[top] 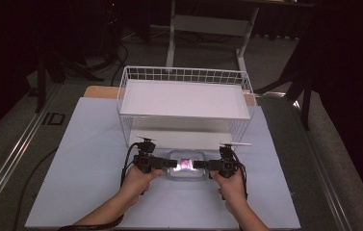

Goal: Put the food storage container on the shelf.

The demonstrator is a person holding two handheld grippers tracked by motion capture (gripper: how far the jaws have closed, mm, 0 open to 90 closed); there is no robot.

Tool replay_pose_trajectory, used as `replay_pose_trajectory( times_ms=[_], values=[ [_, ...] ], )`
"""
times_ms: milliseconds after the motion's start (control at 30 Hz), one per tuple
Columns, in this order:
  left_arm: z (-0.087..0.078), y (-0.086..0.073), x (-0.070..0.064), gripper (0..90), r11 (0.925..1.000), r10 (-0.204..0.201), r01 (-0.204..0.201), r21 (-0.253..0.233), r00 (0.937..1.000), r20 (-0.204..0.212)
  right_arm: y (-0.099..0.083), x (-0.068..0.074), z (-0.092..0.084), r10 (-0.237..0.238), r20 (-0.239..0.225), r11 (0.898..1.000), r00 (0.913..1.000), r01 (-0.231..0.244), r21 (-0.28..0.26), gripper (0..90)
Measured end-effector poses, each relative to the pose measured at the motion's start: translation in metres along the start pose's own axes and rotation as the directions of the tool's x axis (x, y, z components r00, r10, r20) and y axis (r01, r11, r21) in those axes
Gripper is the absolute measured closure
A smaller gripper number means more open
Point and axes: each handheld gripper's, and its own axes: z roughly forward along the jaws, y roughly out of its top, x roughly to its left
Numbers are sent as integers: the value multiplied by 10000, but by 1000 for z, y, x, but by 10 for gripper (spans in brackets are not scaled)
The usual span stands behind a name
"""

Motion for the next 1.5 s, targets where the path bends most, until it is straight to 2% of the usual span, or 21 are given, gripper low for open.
replay_pose_trajectory(
  times_ms=[133, 267, 367, 500, 567, 667, 700, 800, 900, 1000, 1067, 1100, 1133, 1167, 1200, 1300, 1367, 1400, 1433, 1500],
  values=[
    [-3, 0, -3, 495, 9999, -89, 88, -47, 9999, -127, -1, 4, -1, -248, 100, 9997, 9996, 249, -63, 404],
    [-12, 8, -8, 498, 9984, 271, -282, -490, 9994, -231, 5, 9, -4, -356, -67, 9986, 9993, 353, -399, 403],
    [-15, 17, -6, 500, 9957, 380, -393, -834, 9991, -174, 13, 15, -6, -630, -16, 9949, 9980, 627, -794, 403],
    [-17, 26, 0, 501, 9905, 459, -486, -1286, 9987, -241, 23, 16, -1, -618, -9, 9908, 9981, 613, -1209, 403],
    [-17, 30, 3, 501, 9899, 526, -550, -1308, 9984, -215, 27, 17, 1, -729, 50, 9876, 9973, 729, -1393, 403],
    [-15, 37, 6, 499, 9875, 623, -665, -1426, 9975, -340, 33, 16, 5, -753, 105, 9841, 9971, 760, -1605, 403],
    [-14, 39, 8, 498, 9844, 837, -887, -1519, 9957, -392, 34, 16, 6, -768, 133, 9828, 9970, 780, -1675, 403],
    [-10, 42, 10, 497, 9790, 1009, -1095, -1717, 9932, -580, 38, 12, 10, -658, 111, 9800, 9978, 668, -1873, 402],
    [-5, 45, 15, 495, 9777, 975, -1054, -1815, 9939, -521, 42, 8, 14, -595, 149, 9785, 9981, 612, -1968, 401],
    [-3, 48, 19, 494, 9716, 1279, -1365, -1935, 9902, -568, 45, 7, 17, -751, 282, 9745, 9968, 793, -2098, 401],
    [-2, 48, 19, 494, 9694, 1312, -1413, -2010, 9894, -626, 46, 6, 18, -729, 216, 9744, 9971, 758, -2116, 401],
    [-1, 50, 22, 494, 9680, 1366, -1500, -2013, 9875, -792, 47, 2, 22, -519, 75, 9750, 9986, 523, -2162, 401],
    [-1, 50, 23, 493, 9672, 1350, -1489, -2057, 9876, -800, 47, 0, 24, -534, 69, 9734, 9986, 536, -2226, 401],
    [0, 49, 24, 490, 9685, 1251, -1396, -2063, 9888, -820, 47, 0, 25, -465, 72, 9736, 9989, 470, -2235, 401],
    [1, 49, 26, 486, 9711, 1154, -1290, -2006, 9902, -782, 47, 1, 27, -584, 147, 9716, 9982, 603, -2288, 400],
    [3, 50, 30, 486, 9674, 970, -1095, -2285, 9931, -654, 48, 1, 30, -666, 333, 9682, 9972, 726, -2394, 399],
    [2, 52, 28, 485, 9591, 1358, -1527, -2383, 9870, -860, 50, 1, 30, -624, 232, 9654, 9978, 662, -2521, 399],
    [2, 54, 31, 484, 9605, 1486, -1637, -2251, 9854, -827, 51, 1, 30, -644, 251, 9646, 9976, 687, -2548, 398],
    [3, 55, 32, 484, 9605, 1528, -1664, -2229, 9853, -768, 53, 1, 30, -675, 291, 9639, 9973, 727, -2562, 398],
    [5, 55, 34, 484, 9570, 1367, -1500, -2485, 9881, -698, 53, -1, 31, -568, 244, 9629, 9981, 612, -2627, 398]
  ],
)
